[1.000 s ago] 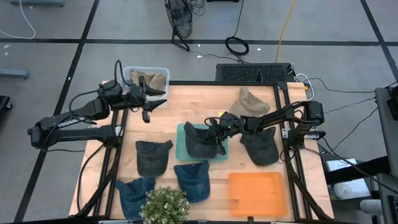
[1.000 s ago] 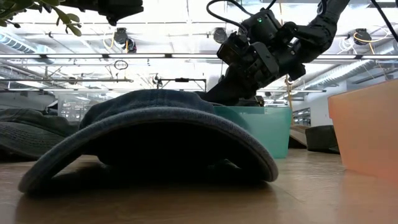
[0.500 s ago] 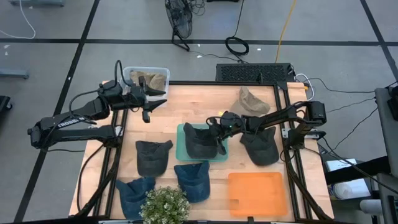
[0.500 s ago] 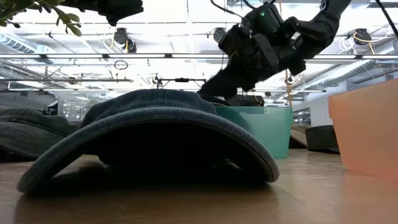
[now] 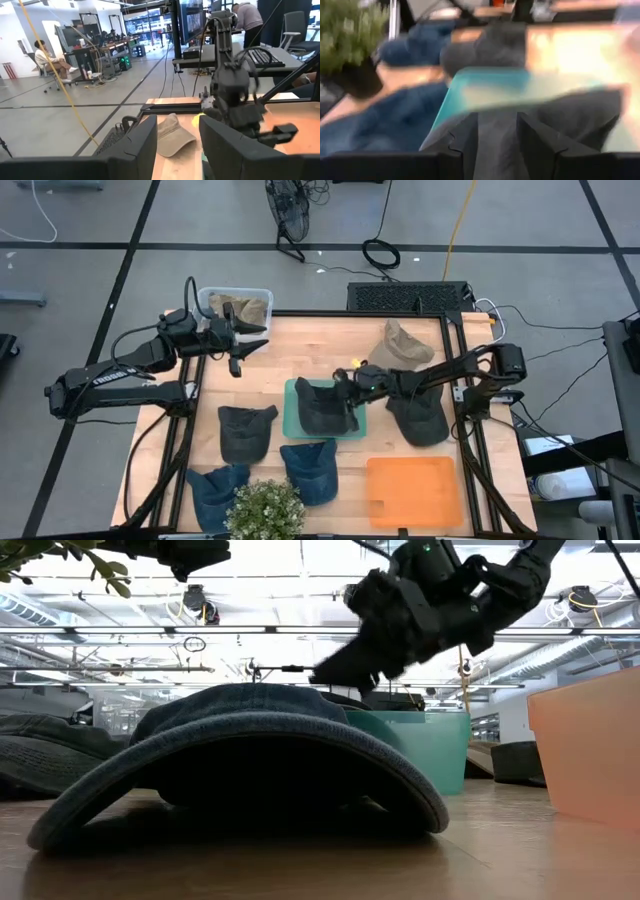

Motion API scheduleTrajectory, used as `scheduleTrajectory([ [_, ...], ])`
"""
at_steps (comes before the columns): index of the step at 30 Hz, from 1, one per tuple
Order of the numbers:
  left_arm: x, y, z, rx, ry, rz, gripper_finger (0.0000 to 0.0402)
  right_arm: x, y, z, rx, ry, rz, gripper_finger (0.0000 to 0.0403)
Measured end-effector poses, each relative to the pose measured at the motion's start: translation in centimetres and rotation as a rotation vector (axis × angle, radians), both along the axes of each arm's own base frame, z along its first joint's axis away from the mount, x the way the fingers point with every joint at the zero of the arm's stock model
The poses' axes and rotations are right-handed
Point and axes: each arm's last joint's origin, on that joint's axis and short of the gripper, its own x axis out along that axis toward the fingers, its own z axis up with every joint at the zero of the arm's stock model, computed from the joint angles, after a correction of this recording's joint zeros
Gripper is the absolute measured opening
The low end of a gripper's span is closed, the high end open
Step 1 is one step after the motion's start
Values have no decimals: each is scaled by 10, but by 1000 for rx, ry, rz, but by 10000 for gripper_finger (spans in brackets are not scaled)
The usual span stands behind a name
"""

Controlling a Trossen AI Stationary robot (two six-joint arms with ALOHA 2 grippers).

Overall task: Pick & Place hat
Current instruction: Put the top black cap into the green bin

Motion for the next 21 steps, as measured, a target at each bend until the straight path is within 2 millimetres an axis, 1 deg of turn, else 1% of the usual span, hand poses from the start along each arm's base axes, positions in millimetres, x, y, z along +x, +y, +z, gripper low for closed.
scheduleTrajectory([
  [2, 0, 0, 0, 0, 1, 1, 159, 2, 6, -11, -13, 34, -7, 117],
  [4, 1, 1, -1, -2, 4, 2, 159, 3, 8, -21, -40, 71, -47, 114],
  [10, 8, 4, -5, -12, 28, 2, 159, 4, 5, -37, -50, 132, -67, 111],
  [14, 14, 7, -8, -14, 35, 10, 159, 5, 5, -36, -80, 119, -77, 111],
  [19, 21, 10, -12, -15, 49, 11, 159, 5, 4, -17, -87, 35, -105, 111],
  [21, 24, 12, -13, -20, 43, 11, 159, 4, 4, -13, -86, 26, -107, 111],
])
